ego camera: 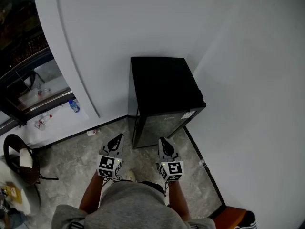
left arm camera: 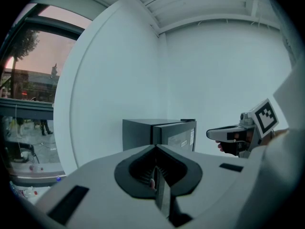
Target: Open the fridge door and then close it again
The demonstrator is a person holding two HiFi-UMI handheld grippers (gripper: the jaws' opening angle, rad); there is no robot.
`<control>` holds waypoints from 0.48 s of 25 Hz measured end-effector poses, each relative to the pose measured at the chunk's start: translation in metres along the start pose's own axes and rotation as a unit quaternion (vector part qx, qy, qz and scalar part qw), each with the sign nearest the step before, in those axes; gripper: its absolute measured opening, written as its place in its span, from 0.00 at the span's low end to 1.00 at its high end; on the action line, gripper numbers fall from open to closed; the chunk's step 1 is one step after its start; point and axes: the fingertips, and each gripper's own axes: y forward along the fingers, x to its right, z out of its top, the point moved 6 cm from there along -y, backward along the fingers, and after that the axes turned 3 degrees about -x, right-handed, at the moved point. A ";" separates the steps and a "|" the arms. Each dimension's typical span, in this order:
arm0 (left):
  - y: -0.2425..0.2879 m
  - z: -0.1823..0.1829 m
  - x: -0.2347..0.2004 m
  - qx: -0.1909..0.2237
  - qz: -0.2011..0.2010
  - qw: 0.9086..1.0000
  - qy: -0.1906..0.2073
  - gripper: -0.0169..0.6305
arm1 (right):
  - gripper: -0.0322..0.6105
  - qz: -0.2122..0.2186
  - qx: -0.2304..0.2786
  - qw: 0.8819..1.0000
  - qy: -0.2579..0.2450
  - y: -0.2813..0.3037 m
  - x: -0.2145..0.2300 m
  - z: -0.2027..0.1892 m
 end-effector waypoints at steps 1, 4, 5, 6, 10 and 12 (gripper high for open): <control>0.000 0.001 0.000 0.000 0.000 1.000 0.000 0.04 | 0.12 0.000 0.000 1.000 -0.001 0.000 0.000 0.000; 0.001 0.001 0.001 0.000 -0.001 1.000 0.000 0.04 | 0.12 0.000 -0.001 1.000 -0.002 -0.001 0.000 0.001; 0.001 0.001 0.002 -0.001 -0.001 1.000 0.001 0.03 | 0.12 -0.001 -0.003 1.000 -0.003 -0.001 0.001 0.000; 0.002 0.000 0.003 -0.001 -0.001 1.000 0.001 0.04 | 0.12 -0.001 -0.004 1.000 -0.004 -0.001 0.002 0.000; 0.003 0.000 0.005 -0.002 -0.001 1.000 0.000 0.04 | 0.12 -0.002 -0.005 1.000 -0.003 -0.002 0.004 -0.001; 0.003 0.001 0.005 -0.002 -0.001 1.000 0.000 0.03 | 0.12 -0.002 -0.005 1.000 -0.004 -0.002 0.004 -0.001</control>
